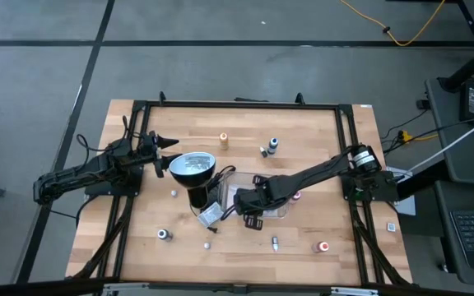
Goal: Pick & Place food coloring
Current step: Put the small black food coloring bottle into the transparent bin, then put the big blue food coloring bottle into the transparent bin
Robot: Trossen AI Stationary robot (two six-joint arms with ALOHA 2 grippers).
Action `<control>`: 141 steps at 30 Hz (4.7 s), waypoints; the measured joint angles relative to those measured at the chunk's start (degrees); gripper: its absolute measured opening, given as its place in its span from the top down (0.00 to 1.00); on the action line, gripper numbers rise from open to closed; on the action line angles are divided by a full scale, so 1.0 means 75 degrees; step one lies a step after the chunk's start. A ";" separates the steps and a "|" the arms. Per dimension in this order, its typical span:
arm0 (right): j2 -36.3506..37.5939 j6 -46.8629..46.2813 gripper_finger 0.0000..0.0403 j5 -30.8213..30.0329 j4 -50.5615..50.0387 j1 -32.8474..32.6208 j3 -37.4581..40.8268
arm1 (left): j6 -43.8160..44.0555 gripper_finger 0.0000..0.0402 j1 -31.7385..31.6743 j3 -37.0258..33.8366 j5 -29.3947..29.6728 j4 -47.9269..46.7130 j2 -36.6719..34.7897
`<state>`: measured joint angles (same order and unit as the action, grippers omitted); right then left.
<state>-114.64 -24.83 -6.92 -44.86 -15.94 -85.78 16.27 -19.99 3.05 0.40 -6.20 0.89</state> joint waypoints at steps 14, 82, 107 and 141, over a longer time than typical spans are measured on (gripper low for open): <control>-0.0176 0.0199 0.82 0.0086 0.0035 0.0119 -0.0003 | 0.0006 0.20 0.0000 0.0000 0.0000 0.0000 0.0000; 0.1278 -0.0470 0.54 -0.0720 -0.2439 0.0759 -0.1248 | 0.0003 0.20 0.0003 0.0000 -0.0003 0.0001 0.0002; 0.1678 -0.2476 0.20 -0.0882 -0.3269 0.4149 -0.1239 | 0.0001 0.20 0.0000 0.0000 0.0000 0.0000 0.0000; 0.0594 -0.1849 0.29 0.0336 -0.2617 0.5003 -0.0388 | 0.0003 0.20 0.0001 0.0002 0.0000 0.0000 0.0002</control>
<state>-110.19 -38.70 -4.40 -64.49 21.58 -88.68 16.29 -19.98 3.06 0.40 -6.20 0.90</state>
